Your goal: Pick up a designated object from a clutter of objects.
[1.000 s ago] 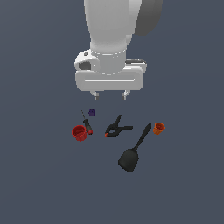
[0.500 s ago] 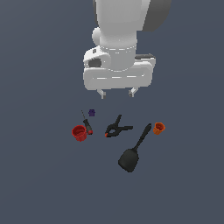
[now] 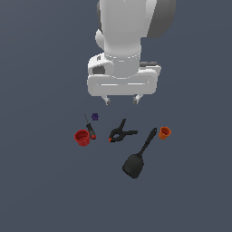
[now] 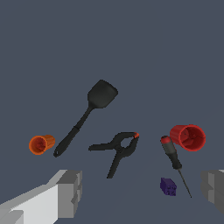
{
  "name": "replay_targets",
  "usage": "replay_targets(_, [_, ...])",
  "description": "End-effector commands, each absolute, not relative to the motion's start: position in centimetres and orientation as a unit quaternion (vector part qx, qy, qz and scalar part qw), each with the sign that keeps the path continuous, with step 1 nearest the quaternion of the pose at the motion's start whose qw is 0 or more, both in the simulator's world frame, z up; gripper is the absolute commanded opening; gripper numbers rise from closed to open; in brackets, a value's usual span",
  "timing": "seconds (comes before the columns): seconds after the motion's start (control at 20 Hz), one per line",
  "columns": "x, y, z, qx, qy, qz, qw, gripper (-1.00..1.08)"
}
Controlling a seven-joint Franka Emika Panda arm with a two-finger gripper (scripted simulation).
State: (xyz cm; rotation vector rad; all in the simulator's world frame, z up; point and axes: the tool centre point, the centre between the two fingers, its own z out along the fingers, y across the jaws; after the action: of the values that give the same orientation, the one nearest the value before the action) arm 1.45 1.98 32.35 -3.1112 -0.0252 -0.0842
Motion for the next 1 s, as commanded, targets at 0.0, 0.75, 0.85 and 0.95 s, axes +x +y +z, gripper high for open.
replay_targets(0.0, [1.5,2.0,31.5,-1.000,0.006,-0.026,0.015,1.00])
replay_targets(0.75, [1.1,2.5,22.3,-0.986,0.167,-0.014,0.015,1.00])
replay_targets(0.85, [0.8,2.5,20.9,-0.981,0.191,-0.013,0.014,1.00])
replay_targets(0.95, [0.6,2.6,19.6,-0.976,0.216,-0.011,0.013,1.00])
